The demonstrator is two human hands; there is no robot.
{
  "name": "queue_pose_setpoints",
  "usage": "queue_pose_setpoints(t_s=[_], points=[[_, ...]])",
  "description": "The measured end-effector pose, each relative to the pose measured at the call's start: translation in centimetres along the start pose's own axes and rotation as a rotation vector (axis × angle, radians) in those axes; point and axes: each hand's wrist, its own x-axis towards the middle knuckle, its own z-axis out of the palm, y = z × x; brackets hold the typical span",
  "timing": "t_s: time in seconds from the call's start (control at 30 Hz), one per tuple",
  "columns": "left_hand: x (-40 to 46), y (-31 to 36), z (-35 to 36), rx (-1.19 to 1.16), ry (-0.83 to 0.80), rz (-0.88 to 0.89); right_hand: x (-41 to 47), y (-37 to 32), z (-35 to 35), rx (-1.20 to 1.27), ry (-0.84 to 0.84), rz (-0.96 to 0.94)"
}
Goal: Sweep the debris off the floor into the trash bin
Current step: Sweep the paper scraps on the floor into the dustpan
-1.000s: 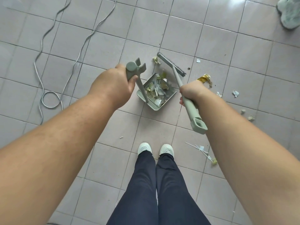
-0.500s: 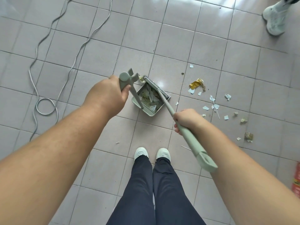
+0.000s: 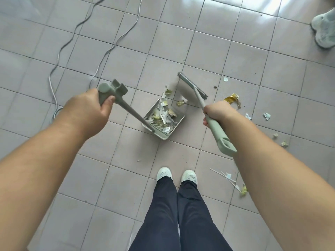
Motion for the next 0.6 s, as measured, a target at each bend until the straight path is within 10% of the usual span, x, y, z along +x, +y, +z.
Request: queue_pose_setpoints(t_s=[0.6], points=[[1.8,-2.5,0.6,0.013,0.002,-0.043,-2.6,-1.8,6.4,-0.276,-0.185,0.083]])
